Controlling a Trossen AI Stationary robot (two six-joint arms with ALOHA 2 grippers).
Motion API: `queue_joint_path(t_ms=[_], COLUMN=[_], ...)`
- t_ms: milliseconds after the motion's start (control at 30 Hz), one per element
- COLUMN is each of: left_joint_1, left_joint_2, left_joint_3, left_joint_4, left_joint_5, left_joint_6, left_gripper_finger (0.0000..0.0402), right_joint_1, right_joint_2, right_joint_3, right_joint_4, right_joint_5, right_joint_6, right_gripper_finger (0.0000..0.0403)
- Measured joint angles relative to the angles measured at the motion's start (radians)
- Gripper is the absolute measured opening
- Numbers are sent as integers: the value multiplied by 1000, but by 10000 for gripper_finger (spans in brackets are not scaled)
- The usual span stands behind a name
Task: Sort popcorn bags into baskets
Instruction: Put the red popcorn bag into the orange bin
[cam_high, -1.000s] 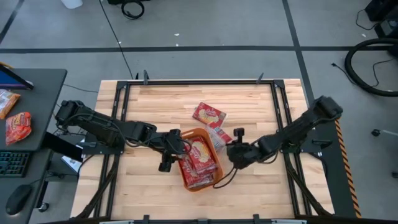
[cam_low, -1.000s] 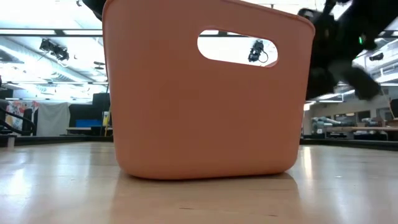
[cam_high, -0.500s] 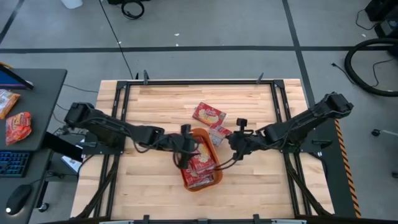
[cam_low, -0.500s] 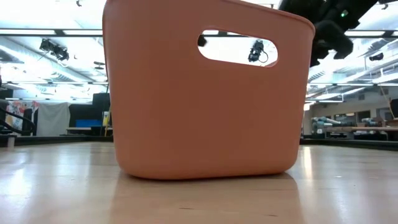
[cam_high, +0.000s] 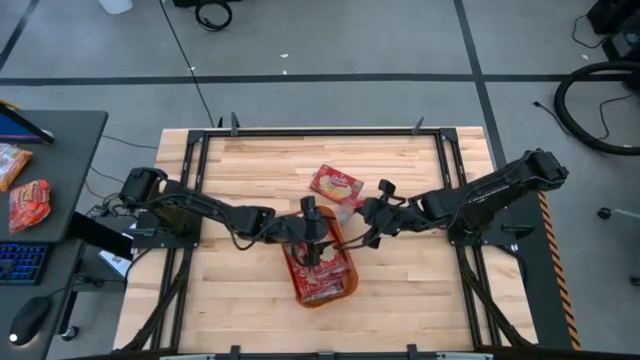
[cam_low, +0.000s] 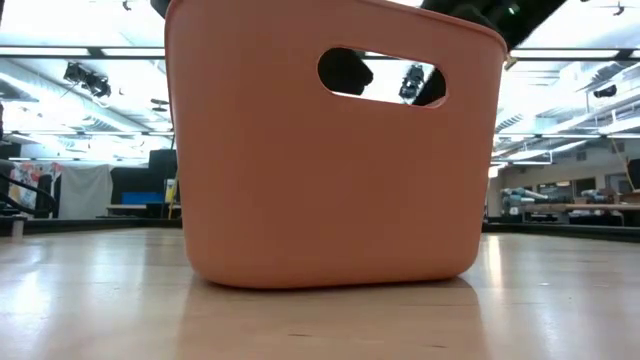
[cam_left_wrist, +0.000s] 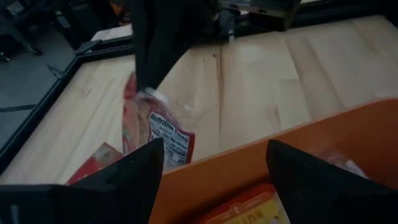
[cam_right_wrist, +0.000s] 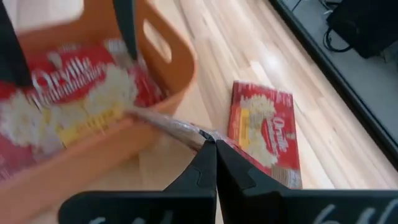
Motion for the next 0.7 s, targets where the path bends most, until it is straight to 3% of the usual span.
queue_joint_path(t_ms=[267, 700], left_joint_1=[15, 6], left_joint_2=[0, -40], left_joint_3=[0, 0], left_joint_4=[21, -14], left_joint_5=[-69, -21], left_joint_6=[-13, -9], left_gripper_finger=[286, 286], right_joint_1=[-23, 6], right_joint_2=[0, 0], right_joint_3=[79, 146], right_joint_4=[-2, -25], right_joint_5=[-46, -14], right_joint_6=[-9, -81], right_gripper_finger=[0, 0])
